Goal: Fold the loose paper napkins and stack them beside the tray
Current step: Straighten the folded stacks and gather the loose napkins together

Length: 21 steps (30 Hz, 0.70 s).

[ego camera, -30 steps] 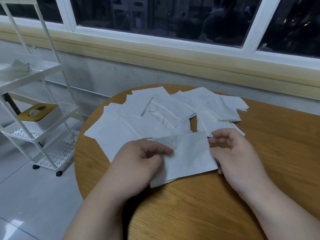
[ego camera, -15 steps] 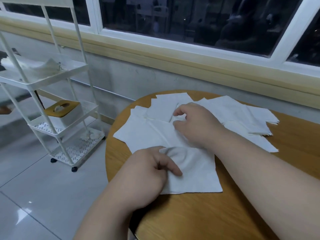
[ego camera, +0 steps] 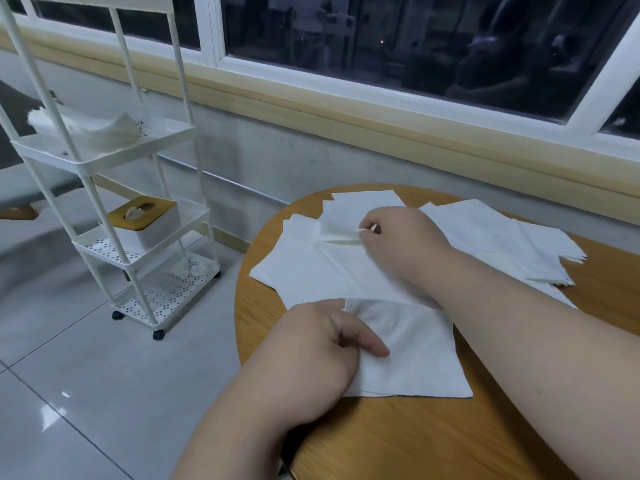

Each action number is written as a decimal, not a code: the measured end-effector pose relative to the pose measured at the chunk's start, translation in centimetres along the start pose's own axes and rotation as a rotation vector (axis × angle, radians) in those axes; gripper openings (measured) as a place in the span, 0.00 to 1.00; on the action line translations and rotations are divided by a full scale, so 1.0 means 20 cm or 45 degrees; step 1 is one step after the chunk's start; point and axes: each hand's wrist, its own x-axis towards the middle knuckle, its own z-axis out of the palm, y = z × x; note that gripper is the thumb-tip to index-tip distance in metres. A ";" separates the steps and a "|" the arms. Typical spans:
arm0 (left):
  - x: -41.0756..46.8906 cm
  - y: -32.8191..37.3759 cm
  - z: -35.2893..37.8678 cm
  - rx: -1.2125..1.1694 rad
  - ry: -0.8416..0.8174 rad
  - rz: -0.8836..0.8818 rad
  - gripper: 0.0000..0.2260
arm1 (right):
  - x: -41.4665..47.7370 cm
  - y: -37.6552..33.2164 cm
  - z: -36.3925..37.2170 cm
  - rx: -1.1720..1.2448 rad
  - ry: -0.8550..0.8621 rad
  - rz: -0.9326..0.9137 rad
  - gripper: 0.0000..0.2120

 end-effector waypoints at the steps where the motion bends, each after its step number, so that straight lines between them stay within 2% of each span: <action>1: 0.00 -0.01 0.00 0.022 0.011 0.001 0.22 | 0.00 0.00 -0.01 0.089 0.028 0.026 0.09; 4: 0.01 -0.02 0.01 0.057 0.041 0.028 0.24 | -0.05 0.01 -0.08 0.377 0.122 0.130 0.07; 9: -0.01 0.01 0.03 -0.029 0.005 0.068 0.22 | -0.22 0.06 -0.22 0.803 0.318 0.288 0.08; 13: -0.01 0.03 0.06 -0.029 -0.016 0.062 0.21 | -0.47 0.17 -0.33 0.956 0.561 0.387 0.08; 15: -0.01 0.04 0.09 -0.056 -0.036 0.051 0.21 | -0.63 0.24 -0.39 1.145 0.651 0.442 0.08; 18: -0.02 0.06 0.16 -0.089 -0.067 0.044 0.21 | -0.83 0.28 -0.48 1.456 0.657 0.438 0.17; 21: -0.02 0.08 0.21 -0.048 -0.095 0.037 0.21 | -0.97 0.26 -0.55 1.495 0.569 0.369 0.17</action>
